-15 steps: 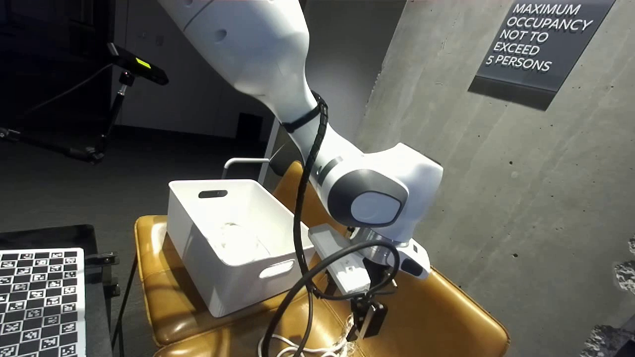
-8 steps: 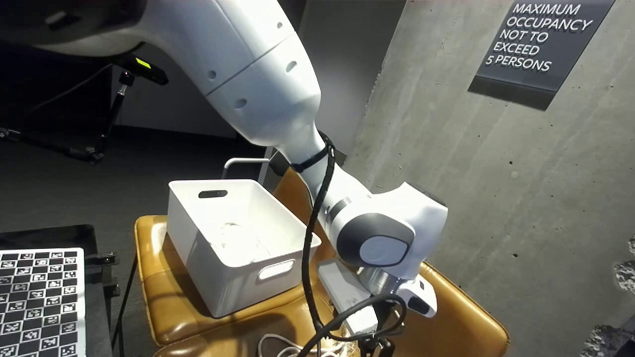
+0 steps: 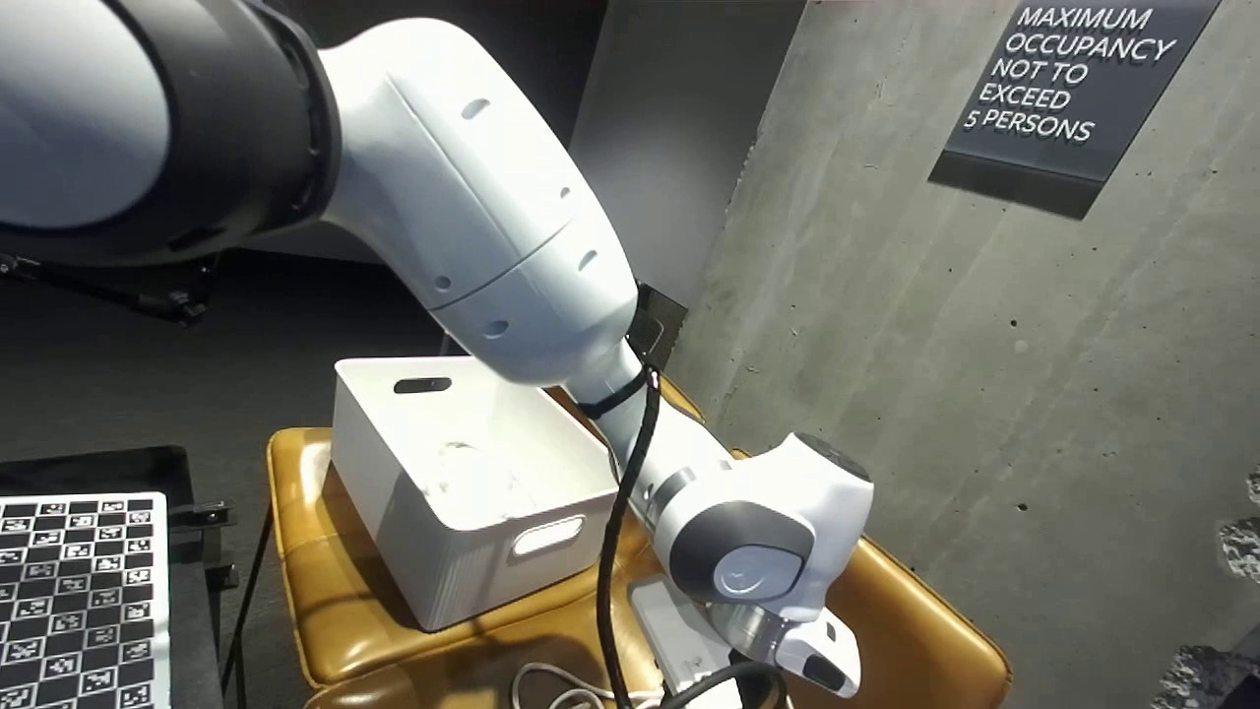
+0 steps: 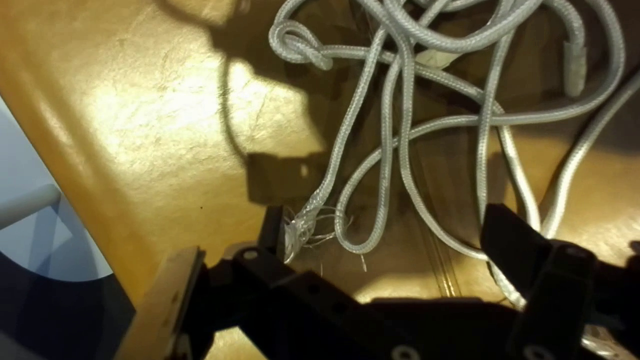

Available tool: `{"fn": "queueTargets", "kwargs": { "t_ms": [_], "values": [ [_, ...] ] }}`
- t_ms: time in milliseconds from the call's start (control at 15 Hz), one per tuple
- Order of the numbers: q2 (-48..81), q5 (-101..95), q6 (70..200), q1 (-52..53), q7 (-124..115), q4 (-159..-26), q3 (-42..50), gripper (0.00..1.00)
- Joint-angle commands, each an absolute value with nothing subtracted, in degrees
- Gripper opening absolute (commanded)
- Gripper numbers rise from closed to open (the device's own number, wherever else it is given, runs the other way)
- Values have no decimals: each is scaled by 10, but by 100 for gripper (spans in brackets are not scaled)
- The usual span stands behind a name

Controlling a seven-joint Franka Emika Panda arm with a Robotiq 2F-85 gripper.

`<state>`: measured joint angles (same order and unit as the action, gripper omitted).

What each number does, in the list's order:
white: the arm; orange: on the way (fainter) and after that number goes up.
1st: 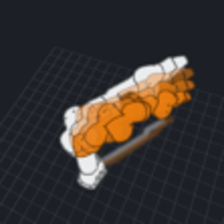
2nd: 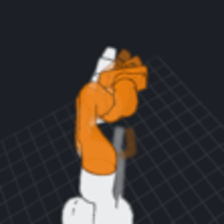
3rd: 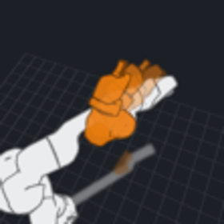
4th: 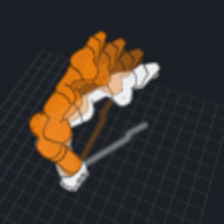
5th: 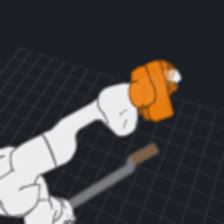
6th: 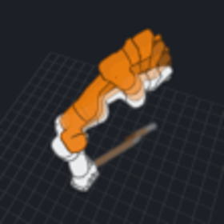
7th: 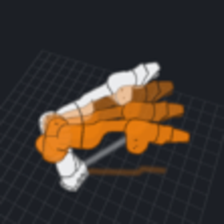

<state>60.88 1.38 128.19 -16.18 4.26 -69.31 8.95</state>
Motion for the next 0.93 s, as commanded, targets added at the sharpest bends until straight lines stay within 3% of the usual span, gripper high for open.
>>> {"fn": "queueTargets", "kwargs": {
  "t_ms": [0, 267, 667, 800, 867],
  "values": [
    [661, 1, 1261, -165, 18, -619, 97, 96],
    [695, -4, 1255, -165, 5, -579, 100, 90],
    [730, -10, 1238, -166, -7, -529, 103, 89],
    [740, -13, 1229, -167, -10, -513, 103, 81],
    [746, -14, 1225, -167, -11, -505, 103, 60]
  ]
}}
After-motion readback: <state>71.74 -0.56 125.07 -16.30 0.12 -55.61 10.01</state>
